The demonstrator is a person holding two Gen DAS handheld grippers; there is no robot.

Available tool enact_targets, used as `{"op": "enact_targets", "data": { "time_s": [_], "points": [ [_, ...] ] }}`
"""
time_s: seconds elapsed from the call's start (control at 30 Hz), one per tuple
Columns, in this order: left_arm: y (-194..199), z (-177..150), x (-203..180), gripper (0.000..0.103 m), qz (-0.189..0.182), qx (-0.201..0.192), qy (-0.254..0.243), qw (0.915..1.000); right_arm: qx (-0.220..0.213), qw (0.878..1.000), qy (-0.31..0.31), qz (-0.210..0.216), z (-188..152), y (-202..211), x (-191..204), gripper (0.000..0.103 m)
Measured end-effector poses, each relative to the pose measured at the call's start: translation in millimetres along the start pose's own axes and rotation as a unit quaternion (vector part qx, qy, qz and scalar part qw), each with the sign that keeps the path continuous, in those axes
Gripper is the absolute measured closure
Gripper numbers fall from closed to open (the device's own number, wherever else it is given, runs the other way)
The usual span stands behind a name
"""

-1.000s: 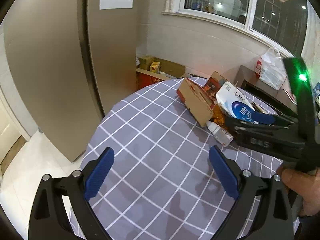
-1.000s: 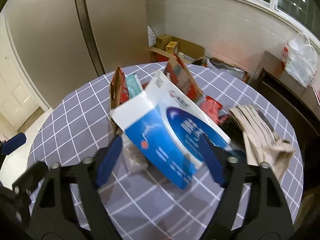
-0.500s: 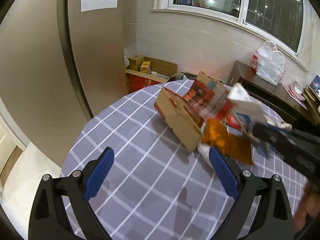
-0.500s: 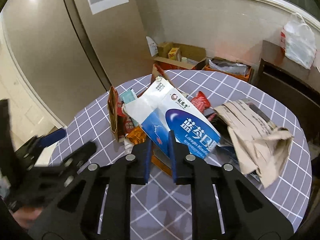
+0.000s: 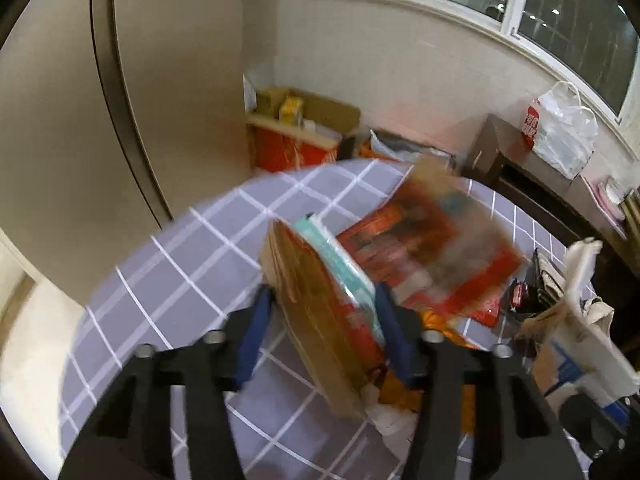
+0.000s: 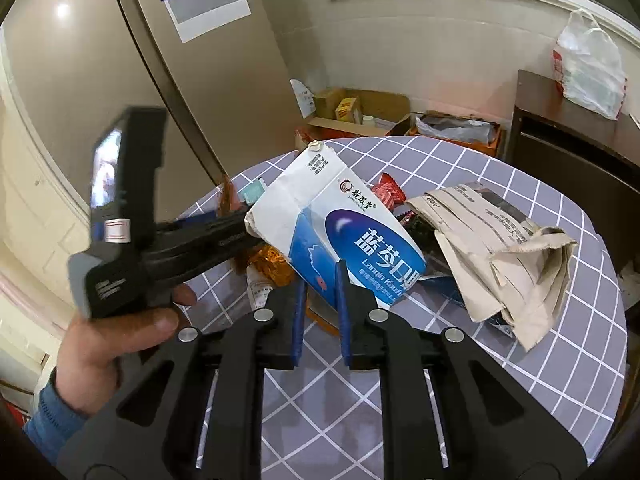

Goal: Collect trash
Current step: 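Grasp the brown paper bag with the left tool while the right tool reaches into the pile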

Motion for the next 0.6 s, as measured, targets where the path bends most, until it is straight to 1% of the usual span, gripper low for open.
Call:
{"op": "enact_targets", "data": {
  "time_s": [0.03,0.1,0.13,0.17,0.43,0.6],
  "points": [
    [0.5,-1.7,2.4,0.068,-0.006,-0.002,0.005,1.0000,-0.001,1.000,-0.001,0.002,1.1,0.6,-1.9,0.090],
    [5.1,-4.5,8.4,0.087,-0.005,-0.009,0.008,0.9999,-0.005,1.000,-0.006,0.006,1.7,5.6,-4.5,0.091],
    [7.5,-5.9,11.4,0.089,-0.010,-0.010,0.012,0.9998,-0.007,1.000,-0.009,0.008,2.2,8.2,-5.6,0.091],
    [11.5,-7.6,15.1,0.089,-0.015,-0.014,0.014,0.9997,-0.008,1.000,-0.010,0.010,2.7,9.5,-6.5,0.091],
    [49.5,-21.5,34.7,0.089,-0.004,-0.052,0.005,0.9986,-0.012,1.000,-0.015,0.016,-0.2,22.4,-12.3,0.093],
    [68.4,-32.1,44.3,0.089,-0.005,-0.058,0.005,0.9983,0.006,1.000,0.007,0.012,-10.9,26.8,-7.6,0.093]
  ]
}}
Point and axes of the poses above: each gripper's, at about its wrist camera, not at the fingertips, and y roughly against the way its jaws point, x to its left, z to its top, the point moved 7 cm from there along -y, roughly the way its jaws point, and after that the axes turned 4 degrees about -y, right-handed, at the moved point
